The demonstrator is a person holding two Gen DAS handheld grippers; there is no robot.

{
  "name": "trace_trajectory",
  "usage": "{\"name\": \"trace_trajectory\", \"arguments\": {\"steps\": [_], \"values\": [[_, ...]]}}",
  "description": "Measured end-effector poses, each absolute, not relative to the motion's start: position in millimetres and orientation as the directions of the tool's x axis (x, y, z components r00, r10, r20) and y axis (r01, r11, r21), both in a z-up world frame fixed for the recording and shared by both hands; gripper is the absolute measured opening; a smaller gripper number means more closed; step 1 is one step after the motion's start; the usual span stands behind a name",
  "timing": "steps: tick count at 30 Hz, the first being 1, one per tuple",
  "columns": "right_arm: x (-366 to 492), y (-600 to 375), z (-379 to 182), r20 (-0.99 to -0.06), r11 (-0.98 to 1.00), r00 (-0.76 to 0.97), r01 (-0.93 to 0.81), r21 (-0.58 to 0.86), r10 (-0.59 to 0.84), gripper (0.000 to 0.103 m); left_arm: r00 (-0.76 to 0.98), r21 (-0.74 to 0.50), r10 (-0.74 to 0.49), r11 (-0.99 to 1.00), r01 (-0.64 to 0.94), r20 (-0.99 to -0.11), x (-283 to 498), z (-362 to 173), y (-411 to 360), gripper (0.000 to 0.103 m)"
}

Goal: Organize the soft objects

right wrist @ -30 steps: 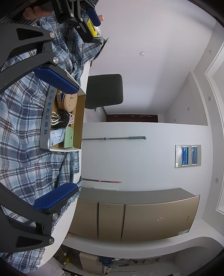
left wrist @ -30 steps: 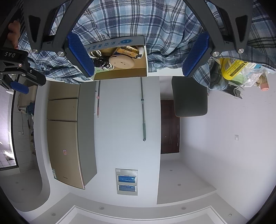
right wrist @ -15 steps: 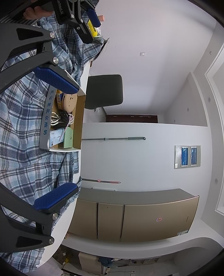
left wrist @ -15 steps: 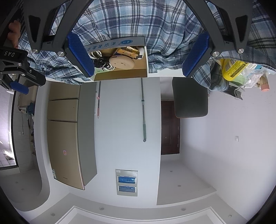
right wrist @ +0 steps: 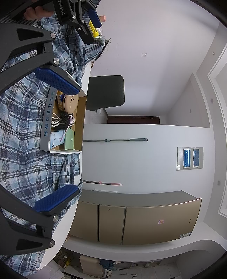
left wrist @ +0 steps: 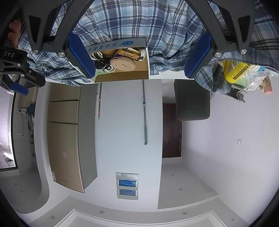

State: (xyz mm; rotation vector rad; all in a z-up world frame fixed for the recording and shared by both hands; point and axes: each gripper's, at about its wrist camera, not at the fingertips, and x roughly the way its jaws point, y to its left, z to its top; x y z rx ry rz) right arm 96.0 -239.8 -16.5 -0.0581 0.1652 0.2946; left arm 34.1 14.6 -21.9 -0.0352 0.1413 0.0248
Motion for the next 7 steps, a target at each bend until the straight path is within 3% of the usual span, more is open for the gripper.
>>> {"name": "trace_trajectory", "arguments": {"steps": [7], "values": [[95.9, -239.3, -16.4, -0.169, 0.955, 0.944, -0.293, -0.033, 0.284, 0.103, 0.989, -0.034, 0.021, 0.999, -0.026, -0.144, 34.3, -21.6, 14.8, 0.103]]}}
